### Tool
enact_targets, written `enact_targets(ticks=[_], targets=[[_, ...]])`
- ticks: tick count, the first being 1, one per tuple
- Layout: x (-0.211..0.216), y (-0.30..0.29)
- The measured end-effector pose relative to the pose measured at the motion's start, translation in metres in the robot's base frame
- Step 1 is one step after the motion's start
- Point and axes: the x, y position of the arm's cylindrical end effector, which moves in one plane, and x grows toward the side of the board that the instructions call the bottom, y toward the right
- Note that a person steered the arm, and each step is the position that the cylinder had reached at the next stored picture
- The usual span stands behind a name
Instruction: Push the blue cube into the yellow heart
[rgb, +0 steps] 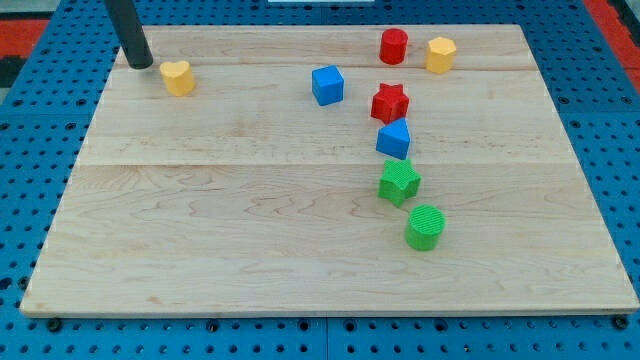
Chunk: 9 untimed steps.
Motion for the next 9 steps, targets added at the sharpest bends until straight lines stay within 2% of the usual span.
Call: enact_targets(ticks=[1,2,3,4,5,6,7,8,9], targets=[[0.040,0.060],[0.125,0.091],[0.151,0.091],[0.145,0.087],[0.106,0.110],[0.058,0.156],[0.046,0.187],[0.024,0.159],[-0.024,0.231]])
